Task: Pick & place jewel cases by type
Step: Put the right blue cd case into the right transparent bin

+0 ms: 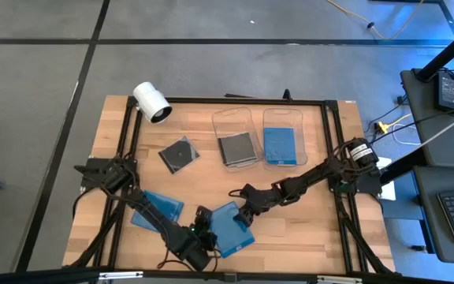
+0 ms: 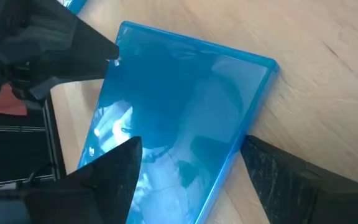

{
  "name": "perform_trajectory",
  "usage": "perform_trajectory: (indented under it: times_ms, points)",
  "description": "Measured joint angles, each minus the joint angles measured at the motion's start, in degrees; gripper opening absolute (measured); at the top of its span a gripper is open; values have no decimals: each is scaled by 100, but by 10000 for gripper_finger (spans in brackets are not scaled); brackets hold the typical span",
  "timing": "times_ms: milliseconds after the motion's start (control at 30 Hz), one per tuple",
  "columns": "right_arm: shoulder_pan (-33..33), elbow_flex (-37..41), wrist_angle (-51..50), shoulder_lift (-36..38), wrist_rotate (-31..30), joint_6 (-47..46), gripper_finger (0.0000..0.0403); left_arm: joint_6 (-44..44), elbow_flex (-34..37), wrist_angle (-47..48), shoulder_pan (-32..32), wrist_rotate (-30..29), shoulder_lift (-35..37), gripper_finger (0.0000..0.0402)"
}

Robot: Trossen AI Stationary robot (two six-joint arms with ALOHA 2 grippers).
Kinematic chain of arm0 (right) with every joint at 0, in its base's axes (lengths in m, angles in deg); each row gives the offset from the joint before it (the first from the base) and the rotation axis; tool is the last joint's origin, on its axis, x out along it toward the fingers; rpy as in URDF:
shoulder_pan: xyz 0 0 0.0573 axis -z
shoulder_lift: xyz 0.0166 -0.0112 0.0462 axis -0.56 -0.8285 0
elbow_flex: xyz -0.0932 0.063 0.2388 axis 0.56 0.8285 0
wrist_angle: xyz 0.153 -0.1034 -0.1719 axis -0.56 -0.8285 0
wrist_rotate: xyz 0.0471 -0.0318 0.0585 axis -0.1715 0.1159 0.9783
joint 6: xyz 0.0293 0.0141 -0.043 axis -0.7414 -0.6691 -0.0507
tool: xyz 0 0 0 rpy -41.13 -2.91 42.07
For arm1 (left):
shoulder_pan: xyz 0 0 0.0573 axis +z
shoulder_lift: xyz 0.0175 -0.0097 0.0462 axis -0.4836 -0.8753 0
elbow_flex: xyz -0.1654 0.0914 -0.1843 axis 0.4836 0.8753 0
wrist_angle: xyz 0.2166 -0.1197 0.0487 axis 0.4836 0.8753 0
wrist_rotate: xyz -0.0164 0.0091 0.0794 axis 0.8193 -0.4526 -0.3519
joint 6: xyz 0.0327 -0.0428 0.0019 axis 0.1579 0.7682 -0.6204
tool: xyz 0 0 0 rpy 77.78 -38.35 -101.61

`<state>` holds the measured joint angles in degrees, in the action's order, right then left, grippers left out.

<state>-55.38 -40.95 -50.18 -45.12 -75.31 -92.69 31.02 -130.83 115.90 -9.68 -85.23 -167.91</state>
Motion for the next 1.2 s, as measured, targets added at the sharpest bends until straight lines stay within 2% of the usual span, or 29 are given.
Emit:
perform_trajectory:
  times_ms: [200,433,700,933,1200]
  points:
    - [99,18,330,-68,194,225,268,4,-4,-130,249,285,-12,137]
    - [129,26,1263,-111,802,485,251,20,2,-344,361,-102,-37,131]
    - [140,7,522,-82,751,651,211,-177,0,-322,355,-37,-33,130]
    - [177,4,420,-80,870,938,173,-457,8,-216,276,-128,-3,129]
    - [186,8,463,-78,938,1078,151,-542,20,490,44,-909,323,129]
